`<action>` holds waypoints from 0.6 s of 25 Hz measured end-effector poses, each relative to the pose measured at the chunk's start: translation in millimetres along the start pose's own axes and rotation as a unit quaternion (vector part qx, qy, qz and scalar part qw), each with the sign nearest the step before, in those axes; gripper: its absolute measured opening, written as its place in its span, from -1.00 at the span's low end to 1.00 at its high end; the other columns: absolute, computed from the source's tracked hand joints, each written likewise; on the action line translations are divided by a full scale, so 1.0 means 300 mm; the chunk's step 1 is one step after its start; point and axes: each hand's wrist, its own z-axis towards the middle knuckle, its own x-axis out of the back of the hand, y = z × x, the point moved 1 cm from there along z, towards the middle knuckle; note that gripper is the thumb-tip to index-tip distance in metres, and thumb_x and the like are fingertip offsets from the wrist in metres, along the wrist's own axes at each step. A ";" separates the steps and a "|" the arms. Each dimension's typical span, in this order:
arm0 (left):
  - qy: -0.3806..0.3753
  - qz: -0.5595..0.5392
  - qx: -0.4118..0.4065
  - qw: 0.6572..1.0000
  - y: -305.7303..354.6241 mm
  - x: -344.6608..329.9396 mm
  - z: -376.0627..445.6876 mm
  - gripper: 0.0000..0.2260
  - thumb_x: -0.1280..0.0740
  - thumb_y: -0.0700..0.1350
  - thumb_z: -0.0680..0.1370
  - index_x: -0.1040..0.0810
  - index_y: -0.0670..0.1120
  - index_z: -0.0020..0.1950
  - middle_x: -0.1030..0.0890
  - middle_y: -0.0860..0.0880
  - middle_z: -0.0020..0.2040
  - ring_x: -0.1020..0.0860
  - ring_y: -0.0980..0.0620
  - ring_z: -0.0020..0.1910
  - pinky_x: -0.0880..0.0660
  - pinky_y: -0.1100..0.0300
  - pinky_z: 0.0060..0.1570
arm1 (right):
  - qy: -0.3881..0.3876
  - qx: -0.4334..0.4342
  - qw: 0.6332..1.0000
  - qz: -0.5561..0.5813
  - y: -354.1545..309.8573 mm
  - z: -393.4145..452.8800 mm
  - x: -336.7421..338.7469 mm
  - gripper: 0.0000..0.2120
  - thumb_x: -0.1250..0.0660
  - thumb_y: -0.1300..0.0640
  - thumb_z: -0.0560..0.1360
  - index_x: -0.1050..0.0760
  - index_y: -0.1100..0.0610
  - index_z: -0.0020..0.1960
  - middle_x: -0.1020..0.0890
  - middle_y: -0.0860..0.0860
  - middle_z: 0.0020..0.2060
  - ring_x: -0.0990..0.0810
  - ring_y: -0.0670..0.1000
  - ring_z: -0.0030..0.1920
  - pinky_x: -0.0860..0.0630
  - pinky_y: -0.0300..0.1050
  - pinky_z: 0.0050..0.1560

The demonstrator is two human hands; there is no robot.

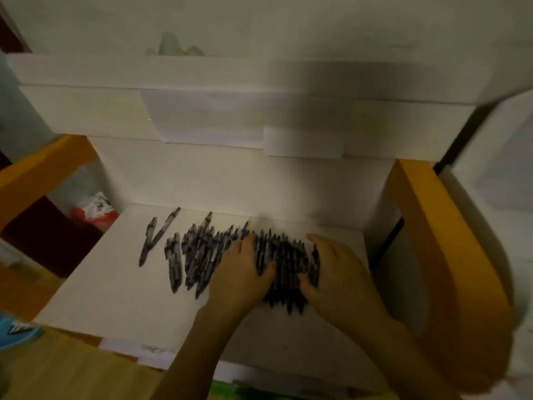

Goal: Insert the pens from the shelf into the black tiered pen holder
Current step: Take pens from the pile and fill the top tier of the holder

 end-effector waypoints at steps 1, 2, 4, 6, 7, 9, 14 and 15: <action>-0.017 0.008 0.013 1.000 -0.007 -0.022 0.030 -0.33 -0.25 0.22 0.53 -0.15 -0.06 0.53 -0.34 -0.08 0.41 -0.38 -0.08 0.34 -0.49 0.00 0.21 | 0.002 -0.014 1.000 -0.007 -0.002 0.003 -0.005 -0.34 -0.29 -0.13 0.51 -0.13 -0.01 0.51 -0.36 -0.05 0.40 -0.31 0.00 0.38 -0.25 -0.14 0.38; -0.033 0.023 0.030 0.999 -0.014 -0.044 0.055 -0.31 -0.24 0.26 0.52 -0.15 -0.08 0.53 -0.31 -0.11 0.42 -0.37 -0.10 0.36 -0.48 -0.01 0.23 | 0.002 -0.025 1.000 -0.014 -0.003 0.003 -0.009 -0.35 -0.29 -0.13 0.51 -0.13 0.00 0.51 -0.37 -0.04 0.39 -0.33 0.01 0.37 -0.26 -0.13 0.38; -0.060 0.063 0.063 0.994 -0.024 -0.083 0.096 -0.24 -0.22 0.32 0.49 -0.13 -0.11 0.52 -0.24 -0.15 0.47 -0.30 -0.14 0.41 -0.45 -0.04 0.26 | 0.002 -0.041 0.999 -0.021 -0.007 0.004 -0.022 -0.36 -0.30 -0.12 0.50 -0.18 0.02 0.50 -0.41 -0.02 0.38 -0.36 0.03 0.36 -0.32 -0.06 0.39; -0.082 0.113 0.076 0.987 -0.024 -0.108 0.120 -0.18 -0.23 0.38 0.46 -0.11 -0.11 0.52 -0.17 -0.18 0.50 -0.23 -0.18 0.45 -0.45 -0.04 0.26 | 0.013 -0.058 0.998 -0.030 -0.004 0.003 -0.034 -0.38 -0.33 -0.11 0.47 -0.26 0.05 0.46 -0.46 0.00 0.33 -0.42 0.06 0.33 -0.37 -0.02 0.36; -0.093 0.138 0.077 0.983 -0.022 -0.114 0.128 -0.16 -0.23 0.40 0.44 -0.10 -0.10 0.52 -0.13 -0.19 0.52 -0.20 -0.20 0.46 -0.45 -0.03 0.24 | 0.018 -0.066 0.997 -0.031 -0.004 0.001 -0.037 -0.39 -0.35 -0.10 0.46 -0.29 0.05 0.44 -0.48 0.01 0.31 -0.44 0.06 0.31 -0.39 -0.02 0.34; -0.115 0.160 0.077 0.977 -0.023 -0.118 0.145 -0.14 -0.25 0.41 0.42 -0.09 -0.08 0.52 -0.08 -0.19 0.54 -0.19 -0.20 0.47 -0.45 -0.04 0.22 | 0.022 -0.085 0.996 -0.026 -0.007 0.005 -0.040 -0.38 -0.37 -0.10 0.44 -0.31 0.05 0.43 -0.48 0.00 0.31 -0.43 0.05 0.32 -0.39 0.00 0.35; -0.169 0.140 0.080 0.972 -0.029 -0.109 0.178 -0.20 -0.36 0.33 0.39 -0.18 -0.08 0.44 -0.09 -0.21 0.50 -0.44 -0.21 0.28 -0.55 -0.02 0.08 | 0.006 -0.092 0.995 -0.032 -0.017 0.020 -0.064 -0.38 -0.30 -0.13 0.49 -0.21 0.02 0.47 -0.41 -0.03 0.36 -0.34 0.02 0.38 -0.29 -0.06 0.42; -0.177 0.143 0.081 0.970 -0.027 -0.107 0.181 -0.18 -0.38 0.32 0.38 -0.16 -0.08 0.45 -0.08 -0.23 0.50 -0.45 -0.23 0.27 -0.55 -0.02 0.07 | 0.002 -0.090 0.995 -0.032 -0.022 0.023 -0.068 -0.39 -0.29 -0.14 0.50 -0.20 0.01 0.47 -0.39 -0.04 0.37 -0.32 0.01 0.38 -0.26 -0.08 0.42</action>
